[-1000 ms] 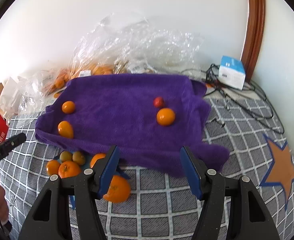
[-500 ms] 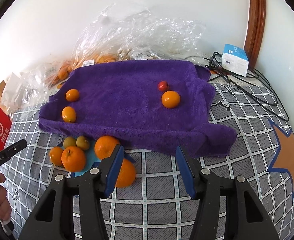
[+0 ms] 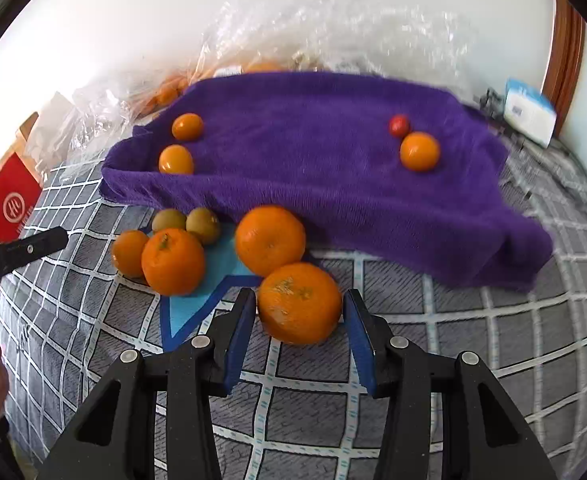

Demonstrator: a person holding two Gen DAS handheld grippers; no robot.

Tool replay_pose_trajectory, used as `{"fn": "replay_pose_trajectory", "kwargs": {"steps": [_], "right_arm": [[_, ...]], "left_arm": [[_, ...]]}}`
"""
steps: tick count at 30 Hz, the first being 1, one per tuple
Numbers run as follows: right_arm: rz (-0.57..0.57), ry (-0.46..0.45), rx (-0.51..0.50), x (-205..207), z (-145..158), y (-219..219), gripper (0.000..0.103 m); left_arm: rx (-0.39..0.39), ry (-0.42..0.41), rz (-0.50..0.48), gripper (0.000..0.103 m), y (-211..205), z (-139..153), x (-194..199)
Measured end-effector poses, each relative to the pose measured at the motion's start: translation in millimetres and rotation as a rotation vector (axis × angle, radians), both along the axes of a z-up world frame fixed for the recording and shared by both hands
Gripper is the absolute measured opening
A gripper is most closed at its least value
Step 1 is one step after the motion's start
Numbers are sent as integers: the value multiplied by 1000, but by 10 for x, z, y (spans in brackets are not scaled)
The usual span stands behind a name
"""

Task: Organize fruits
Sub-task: 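Lower the right tool onto a large mandarin by the blue star and close it, then close the left tool on an oval kumquat by the blue star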

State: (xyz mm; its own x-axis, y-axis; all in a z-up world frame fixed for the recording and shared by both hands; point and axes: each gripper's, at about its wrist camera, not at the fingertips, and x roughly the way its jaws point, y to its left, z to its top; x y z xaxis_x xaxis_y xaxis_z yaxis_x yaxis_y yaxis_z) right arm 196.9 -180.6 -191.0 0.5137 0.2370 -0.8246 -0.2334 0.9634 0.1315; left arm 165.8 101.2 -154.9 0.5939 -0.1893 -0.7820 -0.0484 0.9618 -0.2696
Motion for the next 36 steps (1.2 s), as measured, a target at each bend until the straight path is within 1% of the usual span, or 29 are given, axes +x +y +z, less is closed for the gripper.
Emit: {"fn": "replay_pose_trajectory", "kwargs": {"steps": [2,5,8,14,17,21,22,23,29,36], "right_arm": [[6,-6,10,-8,-26,-6,42],[28,-23,-6,-51,-29,-9,42],[14,-32,-2,-99,-1,-125,42],[-43,-36,6,-163,38,-412,42],[-54,-26,3,-181,4,-482,42],[-46,-25,-22,-204,-74,-475,42],[-44,-30,-28,-209,-76,-464,43],[-43,-33,-31,-214,-82,-458,43],[-44,-35,-23,-235,-34,-478,41],[-58,-107,-10,-258,296,-500,41]], "left_arm": [[-4,3,-34,53,-116,-14,19],[-7,0,-77,53,-287,-37,45],[10,0,-111,53,-445,-71,79],[26,27,-120,53,-631,-189,208],[42,14,-114,53,-698,-216,224],[84,5,-122,42,-782,-235,240],[87,5,-124,35,-791,-236,244],[92,7,-127,33,-795,-237,239],[72,15,-112,33,-724,-159,212],[89,-31,-68,33,-561,129,96]]}}
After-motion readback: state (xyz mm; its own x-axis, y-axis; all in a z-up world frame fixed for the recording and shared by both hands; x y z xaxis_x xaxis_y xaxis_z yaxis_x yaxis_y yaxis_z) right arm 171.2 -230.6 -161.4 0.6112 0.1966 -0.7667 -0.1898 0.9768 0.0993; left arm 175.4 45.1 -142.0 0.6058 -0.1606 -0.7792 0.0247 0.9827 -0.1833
